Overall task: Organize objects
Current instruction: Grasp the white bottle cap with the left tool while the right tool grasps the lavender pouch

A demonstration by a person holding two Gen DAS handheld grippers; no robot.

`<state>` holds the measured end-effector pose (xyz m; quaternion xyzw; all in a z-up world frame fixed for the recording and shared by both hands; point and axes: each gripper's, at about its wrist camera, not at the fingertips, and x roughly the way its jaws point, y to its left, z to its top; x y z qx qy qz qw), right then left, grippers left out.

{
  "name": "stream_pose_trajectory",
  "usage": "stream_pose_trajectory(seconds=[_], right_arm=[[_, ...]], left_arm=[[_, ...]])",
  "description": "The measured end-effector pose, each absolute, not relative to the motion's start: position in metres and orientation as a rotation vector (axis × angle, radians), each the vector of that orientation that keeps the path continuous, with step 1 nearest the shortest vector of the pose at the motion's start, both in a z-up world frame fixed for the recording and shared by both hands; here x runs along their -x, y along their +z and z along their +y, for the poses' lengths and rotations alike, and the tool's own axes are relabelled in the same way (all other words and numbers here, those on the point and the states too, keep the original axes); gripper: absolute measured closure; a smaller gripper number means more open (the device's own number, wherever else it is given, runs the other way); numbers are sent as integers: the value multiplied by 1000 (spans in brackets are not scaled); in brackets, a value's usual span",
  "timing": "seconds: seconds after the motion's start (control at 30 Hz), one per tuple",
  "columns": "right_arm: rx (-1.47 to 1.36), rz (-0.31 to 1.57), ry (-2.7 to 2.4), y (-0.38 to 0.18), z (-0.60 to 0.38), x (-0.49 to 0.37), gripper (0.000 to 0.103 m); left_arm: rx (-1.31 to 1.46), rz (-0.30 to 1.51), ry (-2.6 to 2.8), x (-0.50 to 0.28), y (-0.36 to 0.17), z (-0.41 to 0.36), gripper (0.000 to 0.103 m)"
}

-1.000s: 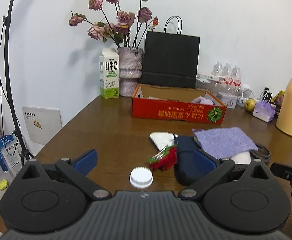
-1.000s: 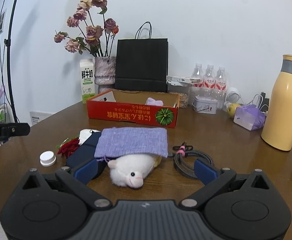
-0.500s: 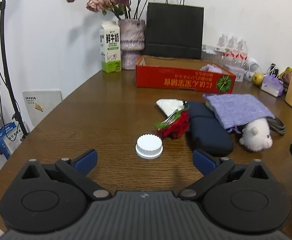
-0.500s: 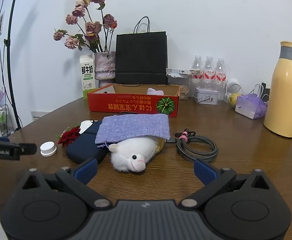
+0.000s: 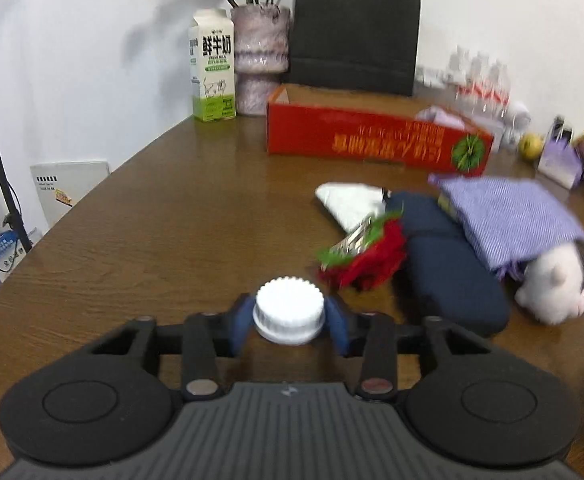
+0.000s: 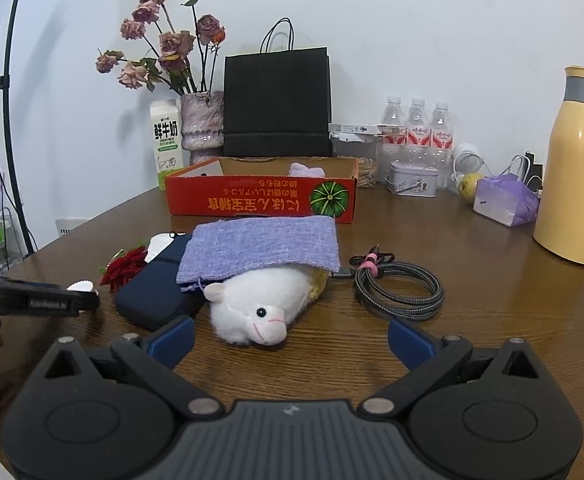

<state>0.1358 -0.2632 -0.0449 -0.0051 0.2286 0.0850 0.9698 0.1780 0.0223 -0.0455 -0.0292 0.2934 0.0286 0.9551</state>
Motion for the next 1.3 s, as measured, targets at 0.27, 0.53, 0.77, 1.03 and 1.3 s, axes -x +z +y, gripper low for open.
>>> stream_pose_trajectory(seconds=[0.27, 0.53, 0.77, 1.03, 1.3], right_arm=[[52, 442, 179, -36, -252, -153, 0], [133, 453, 159, -25, -233, -215, 0], [102, 506, 119, -47, -233, -261, 2], [89, 455, 170, -53, -236, -250, 40], [62, 376, 113, -46, -245, -238, 55]], left_arm=[[49, 514, 33, -164, -22, 17, 62], [44, 487, 36, -164, -10, 16, 62], [47, 496, 34, -170, -14, 16, 62], [65, 500, 21, -172, -18, 13, 62], [75, 503, 21, -167, -21, 15, 62]])
